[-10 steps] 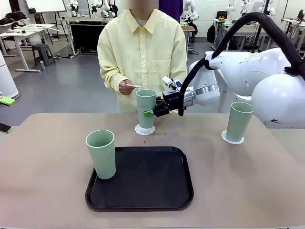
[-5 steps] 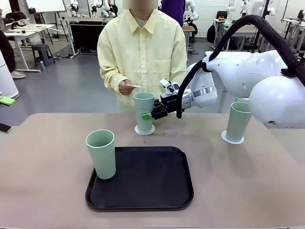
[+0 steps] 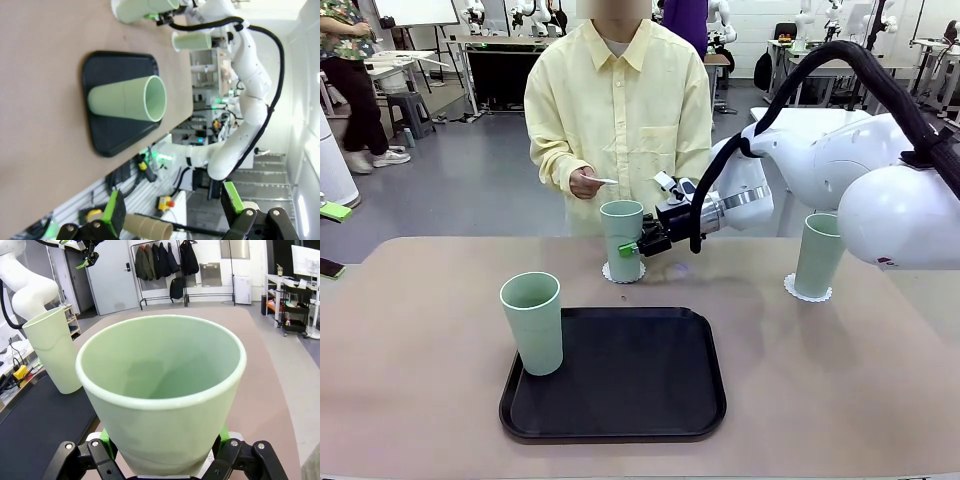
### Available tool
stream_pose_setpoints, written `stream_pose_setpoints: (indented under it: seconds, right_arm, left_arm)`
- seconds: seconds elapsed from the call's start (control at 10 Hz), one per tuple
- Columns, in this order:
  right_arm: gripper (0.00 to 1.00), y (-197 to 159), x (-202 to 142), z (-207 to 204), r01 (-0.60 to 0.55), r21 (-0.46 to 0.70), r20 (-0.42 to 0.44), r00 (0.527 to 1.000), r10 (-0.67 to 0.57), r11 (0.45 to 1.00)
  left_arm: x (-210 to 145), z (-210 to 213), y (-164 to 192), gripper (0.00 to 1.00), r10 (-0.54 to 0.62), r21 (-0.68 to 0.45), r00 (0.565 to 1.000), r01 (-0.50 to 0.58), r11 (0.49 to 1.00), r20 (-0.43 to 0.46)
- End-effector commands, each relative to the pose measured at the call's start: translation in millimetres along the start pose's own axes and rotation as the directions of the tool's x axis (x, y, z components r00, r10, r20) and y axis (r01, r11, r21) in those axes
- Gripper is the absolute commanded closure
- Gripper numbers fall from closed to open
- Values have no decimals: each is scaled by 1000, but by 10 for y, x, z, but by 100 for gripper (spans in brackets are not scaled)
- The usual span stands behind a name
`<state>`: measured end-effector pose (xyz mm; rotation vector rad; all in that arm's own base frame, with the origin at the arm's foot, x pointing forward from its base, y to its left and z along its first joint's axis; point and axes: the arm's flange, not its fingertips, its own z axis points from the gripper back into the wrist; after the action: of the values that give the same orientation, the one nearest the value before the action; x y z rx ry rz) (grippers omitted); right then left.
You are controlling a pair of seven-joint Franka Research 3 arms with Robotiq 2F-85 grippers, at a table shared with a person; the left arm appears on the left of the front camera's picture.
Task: Place coasters on the table and set cups on them.
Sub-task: Take one Reusable plastic cup from the Flat Tray and place it on a coaster set by the human.
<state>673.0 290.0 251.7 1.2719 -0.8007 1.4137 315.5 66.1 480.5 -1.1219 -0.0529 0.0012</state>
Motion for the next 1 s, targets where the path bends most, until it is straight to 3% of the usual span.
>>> stream_pose_setpoints:
  seconds: [0.0,0.9]
  right_arm:
    - [15,-112,61,0,2,7,-13,1000,-2,1000]
    - [15,-135,27,17,-34,29,5,999,34,999]
  left_arm:
    - [3,5,-3,0,-17,-20,1000,17,1000,5]
    - [3,5,-3,0,-17,-20,1000,17,1000,5]
